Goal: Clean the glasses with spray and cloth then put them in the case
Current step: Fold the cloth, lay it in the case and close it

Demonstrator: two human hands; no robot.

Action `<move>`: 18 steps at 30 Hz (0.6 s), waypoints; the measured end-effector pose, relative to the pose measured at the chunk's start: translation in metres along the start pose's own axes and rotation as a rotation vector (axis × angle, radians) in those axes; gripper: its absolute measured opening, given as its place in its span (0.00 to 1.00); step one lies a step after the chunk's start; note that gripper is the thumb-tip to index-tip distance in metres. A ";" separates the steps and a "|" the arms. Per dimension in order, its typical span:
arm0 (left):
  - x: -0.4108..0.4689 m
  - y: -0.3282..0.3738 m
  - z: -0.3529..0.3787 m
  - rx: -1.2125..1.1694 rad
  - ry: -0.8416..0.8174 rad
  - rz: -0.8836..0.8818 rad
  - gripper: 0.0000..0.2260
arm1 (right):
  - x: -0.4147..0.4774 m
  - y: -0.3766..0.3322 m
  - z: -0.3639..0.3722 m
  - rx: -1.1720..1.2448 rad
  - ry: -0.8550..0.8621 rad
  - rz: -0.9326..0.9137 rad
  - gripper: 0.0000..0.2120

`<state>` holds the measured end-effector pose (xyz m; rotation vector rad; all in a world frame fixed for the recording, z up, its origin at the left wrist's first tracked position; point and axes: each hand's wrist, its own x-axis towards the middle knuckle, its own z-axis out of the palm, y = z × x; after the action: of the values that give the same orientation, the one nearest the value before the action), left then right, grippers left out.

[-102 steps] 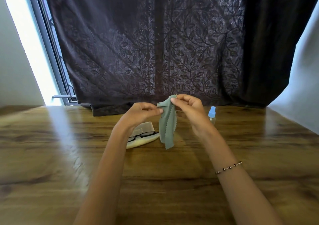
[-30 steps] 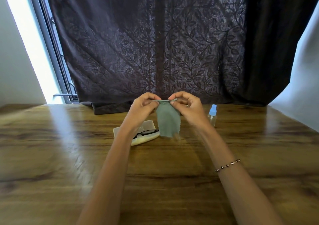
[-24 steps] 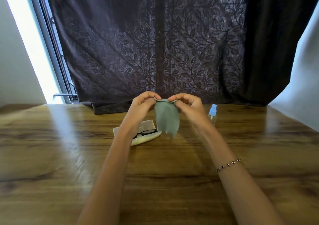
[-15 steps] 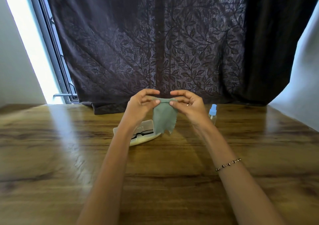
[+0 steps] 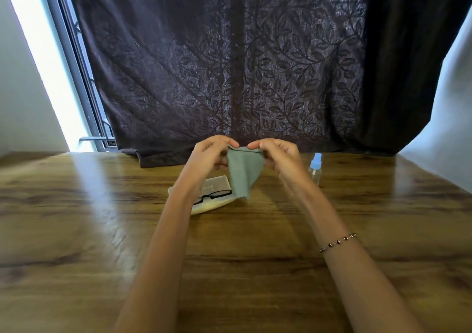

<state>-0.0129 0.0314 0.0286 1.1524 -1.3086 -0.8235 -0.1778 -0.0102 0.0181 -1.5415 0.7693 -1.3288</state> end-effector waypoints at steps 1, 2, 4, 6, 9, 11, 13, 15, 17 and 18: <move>0.000 0.001 0.000 -0.025 0.005 -0.010 0.10 | 0.001 0.001 -0.001 0.002 -0.008 -0.013 0.06; 0.000 0.000 -0.001 -0.042 0.009 -0.007 0.09 | 0.001 0.002 -0.002 -0.013 -0.018 -0.036 0.04; 0.001 -0.001 -0.001 -0.051 0.009 0.026 0.08 | 0.003 0.005 -0.003 -0.025 -0.031 -0.079 0.07; 0.003 -0.002 -0.001 -0.018 0.000 0.061 0.09 | 0.003 0.006 -0.005 -0.024 -0.022 -0.082 0.11; 0.005 -0.004 -0.002 0.021 -0.004 0.070 0.11 | 0.003 0.007 -0.005 -0.113 0.028 -0.090 0.07; 0.004 -0.003 -0.002 0.047 -0.009 0.074 0.10 | 0.003 0.008 -0.004 -0.125 0.033 -0.099 0.05; 0.003 -0.002 -0.002 0.060 -0.012 0.077 0.07 | 0.002 0.008 -0.003 -0.098 0.017 -0.099 0.05; 0.002 -0.001 -0.003 0.050 -0.005 0.058 0.06 | 0.002 0.007 -0.002 -0.087 0.002 -0.088 0.06; 0.000 0.000 -0.002 0.032 -0.007 0.033 0.06 | 0.001 0.006 -0.002 -0.083 -0.016 -0.066 0.08; -0.001 0.001 -0.002 0.019 -0.012 0.024 0.07 | 0.001 0.005 -0.001 -0.064 -0.023 -0.046 0.09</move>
<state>-0.0112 0.0326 0.0294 1.1465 -1.3403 -0.8029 -0.1780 -0.0138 0.0137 -1.6315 0.7729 -1.3292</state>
